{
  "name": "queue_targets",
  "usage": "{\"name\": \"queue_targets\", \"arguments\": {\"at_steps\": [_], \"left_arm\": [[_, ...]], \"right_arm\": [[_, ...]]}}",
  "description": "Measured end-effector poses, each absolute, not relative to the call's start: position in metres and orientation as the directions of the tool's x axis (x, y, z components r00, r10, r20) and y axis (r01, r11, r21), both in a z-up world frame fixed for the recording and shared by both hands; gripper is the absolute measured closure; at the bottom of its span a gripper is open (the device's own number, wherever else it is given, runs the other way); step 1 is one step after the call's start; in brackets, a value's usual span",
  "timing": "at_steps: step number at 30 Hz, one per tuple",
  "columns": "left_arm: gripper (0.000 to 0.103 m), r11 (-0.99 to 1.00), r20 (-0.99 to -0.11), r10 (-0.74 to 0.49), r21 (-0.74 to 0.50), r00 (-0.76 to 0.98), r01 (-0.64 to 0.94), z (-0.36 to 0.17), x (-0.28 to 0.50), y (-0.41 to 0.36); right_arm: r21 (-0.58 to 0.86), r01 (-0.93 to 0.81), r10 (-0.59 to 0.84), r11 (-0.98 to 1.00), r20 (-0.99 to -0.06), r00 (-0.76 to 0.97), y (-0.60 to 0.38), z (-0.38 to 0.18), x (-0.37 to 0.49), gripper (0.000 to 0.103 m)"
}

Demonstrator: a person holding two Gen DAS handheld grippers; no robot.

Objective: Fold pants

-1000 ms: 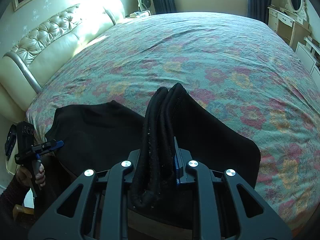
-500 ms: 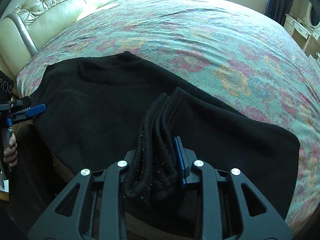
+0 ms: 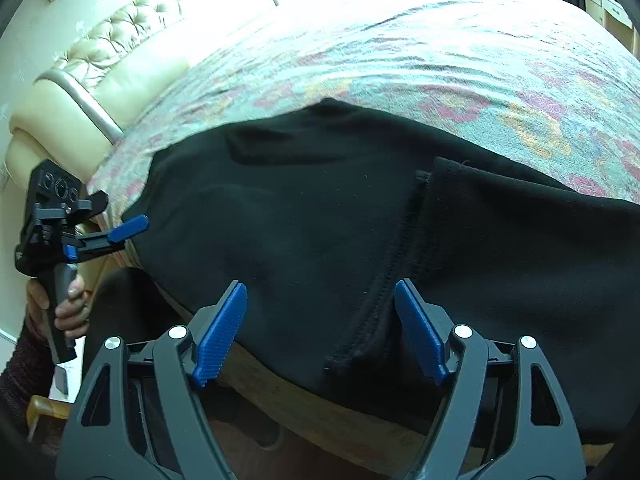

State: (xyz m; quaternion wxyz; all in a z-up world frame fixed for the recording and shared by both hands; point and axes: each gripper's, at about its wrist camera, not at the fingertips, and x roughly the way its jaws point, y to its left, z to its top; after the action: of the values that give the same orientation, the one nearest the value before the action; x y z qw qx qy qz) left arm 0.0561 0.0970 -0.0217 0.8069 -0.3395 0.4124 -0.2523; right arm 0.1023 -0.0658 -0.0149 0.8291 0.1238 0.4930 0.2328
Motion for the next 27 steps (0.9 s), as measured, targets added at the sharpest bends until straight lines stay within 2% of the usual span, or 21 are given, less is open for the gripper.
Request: {"name": "queue_targets", "arguments": {"at_steps": [3,7,14,17,24,27], "left_arm": [[0.017,0.625,-0.472,-0.679,-0.774,0.562,0.104,-0.017,0.053,0.127],[0.017,0.599,-0.448,-0.632,-0.800,0.632,0.031,-0.017,0.053,0.180],[0.017,0.635,-0.517,-0.591,-0.772,0.619,-0.039,-0.037,0.076,0.235],[0.017,0.683,-0.588,-0.547,-0.725,0.595,-0.088,-0.048,0.084,0.244],[0.017,0.659,-0.581,-0.594,-0.748,0.556,-0.078,-0.064,0.091,0.251],[0.017,0.610,-0.534,-0.659,-0.791,0.529,-0.038,-0.063,0.099,0.245]], "right_arm": [[0.503,-0.253,0.561,0.826,-0.699,0.443,-0.070,-0.005,0.095,0.026],[0.566,-0.240,0.609,0.789,-0.671,0.423,-0.068,-0.010,0.087,0.026],[0.592,-0.219,0.626,0.776,-0.678,0.385,-0.061,-0.026,0.076,0.026],[0.591,-0.220,0.626,0.776,-0.679,0.384,-0.061,-0.024,0.074,0.026],[0.631,-0.195,0.654,0.751,-0.670,0.352,-0.061,-0.033,0.074,0.026],[0.618,-0.199,0.644,0.760,-0.681,0.348,-0.056,-0.034,0.070,0.026]]}}
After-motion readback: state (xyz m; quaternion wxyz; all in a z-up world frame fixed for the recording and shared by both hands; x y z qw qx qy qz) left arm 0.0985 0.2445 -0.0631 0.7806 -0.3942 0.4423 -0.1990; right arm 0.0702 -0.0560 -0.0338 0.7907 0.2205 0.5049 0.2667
